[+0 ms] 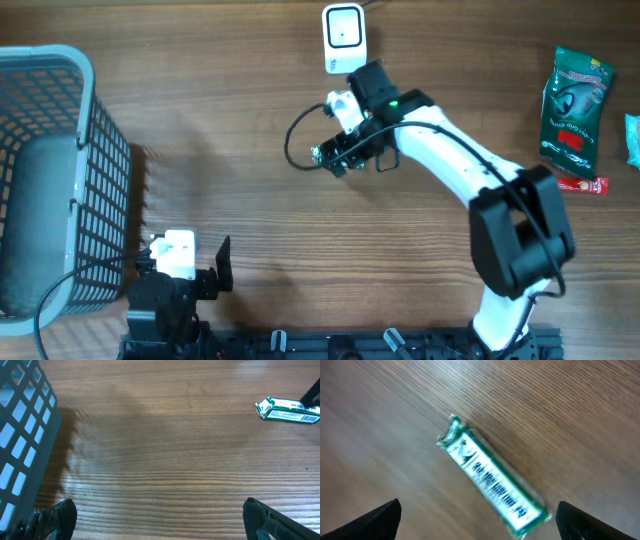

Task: Scan the item barcode
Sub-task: 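Hold the green-white box's barcode at the white scanner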

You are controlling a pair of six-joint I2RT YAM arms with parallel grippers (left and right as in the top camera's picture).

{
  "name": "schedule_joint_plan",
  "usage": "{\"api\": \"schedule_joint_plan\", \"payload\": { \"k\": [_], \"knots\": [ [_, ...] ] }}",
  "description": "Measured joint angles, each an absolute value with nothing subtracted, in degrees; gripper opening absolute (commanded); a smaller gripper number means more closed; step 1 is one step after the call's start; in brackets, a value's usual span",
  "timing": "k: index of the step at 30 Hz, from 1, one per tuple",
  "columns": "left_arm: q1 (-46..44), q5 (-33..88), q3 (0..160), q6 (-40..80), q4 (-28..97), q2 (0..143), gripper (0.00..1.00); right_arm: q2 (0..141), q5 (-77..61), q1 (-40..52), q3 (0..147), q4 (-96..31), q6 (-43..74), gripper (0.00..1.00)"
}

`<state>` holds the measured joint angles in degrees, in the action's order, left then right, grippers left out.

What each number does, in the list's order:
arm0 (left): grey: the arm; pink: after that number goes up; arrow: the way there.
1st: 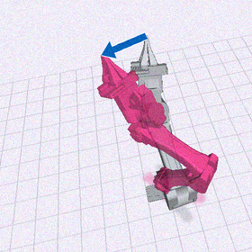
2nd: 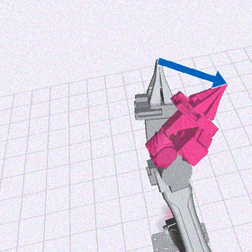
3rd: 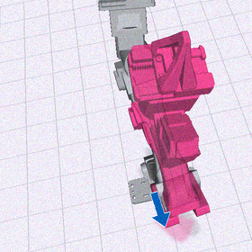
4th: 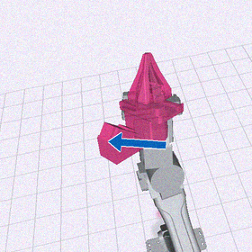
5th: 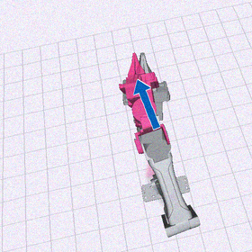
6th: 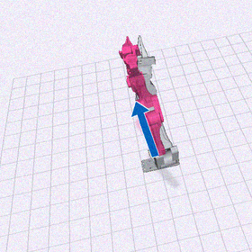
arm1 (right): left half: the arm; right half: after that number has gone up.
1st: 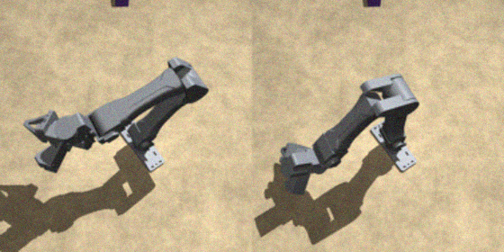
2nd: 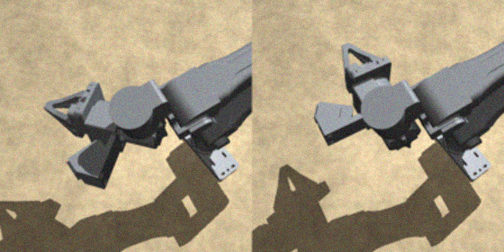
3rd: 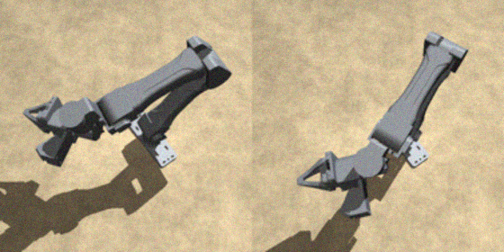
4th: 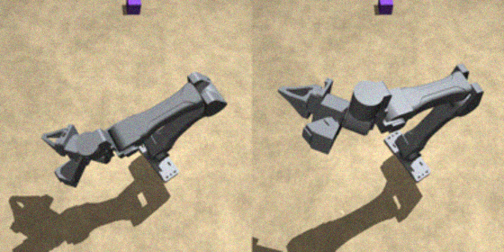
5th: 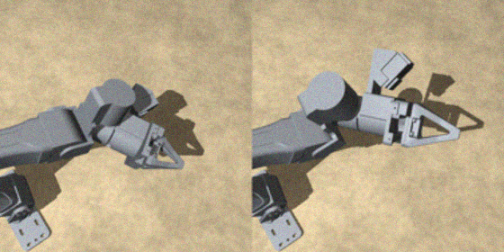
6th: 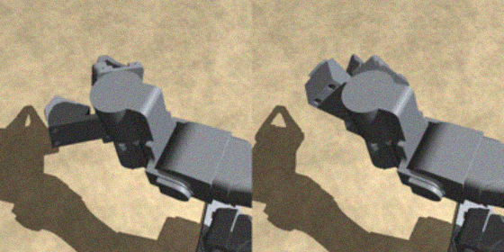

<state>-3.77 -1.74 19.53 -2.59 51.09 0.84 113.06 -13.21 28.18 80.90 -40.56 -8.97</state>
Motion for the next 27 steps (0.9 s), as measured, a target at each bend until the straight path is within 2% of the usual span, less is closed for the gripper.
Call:
{"api": "schedule_joint_plan", "payload": {
  "k": [6, 7, 9, 10, 11, 15, 19, 24, 27],
  "knots": [
    [-3.77, -1.74, 19.53, -2.59, 51.09, 0.84, 1.00, 118.26, -4.10, 31.88, 80.86, -34.48, -17.91, 0.99],
    [-3.77, -1.76, 19.53, -2.59, 51.09, 0.84, 1.00, 118.83, -2.70, 32.21, 80.82, -33.76, -18.41, 0.95],
    [-3.77, -1.76, 19.53, -2.59, 51.09, 0.84, 1.00, 119.55, 0.54, 32.64, 80.79, -31.64, -19.55, 0.75],
    [-3.77, -1.74, 19.53, -2.59, 51.09, 0.84, 1.00, 119.61, 1.39, 32.64, 80.79, -30.89, -19.99, 0.58],
    [-3.77, -1.74, 19.53, -2.59, 51.09, 0.84, 1.00, 119.63, 2.07, 32.64, 80.79, -30.44, -20.23, 0.45],
    [-3.77, -1.74, 19.53, -2.59, 51.09, 0.84, 1.00, 119.63, 3.09, 32.64, 80.79, -30.13, -21.02, 0.07],
    [-3.77, -1.76, 19.53, -2.59, 51.09, 0.84, 1.00, 119.61, 4.47, 32.82, 80.99, -30.41, -20.51, 0.04],
    [-3.77, -1.76, 19.53, -2.59, 51.09, 0.84, 1.00, 119.70, 19.11, 33.21, 86.80, -36.53, -19.25, 0.04],
    [-3.77, -1.76, 19.53, -2.59, 51.09, 0.84, 1.00, 119.63, 32.08, 33.95, 92.14, -27.88, -23.24, 0.04]
  ]
}}
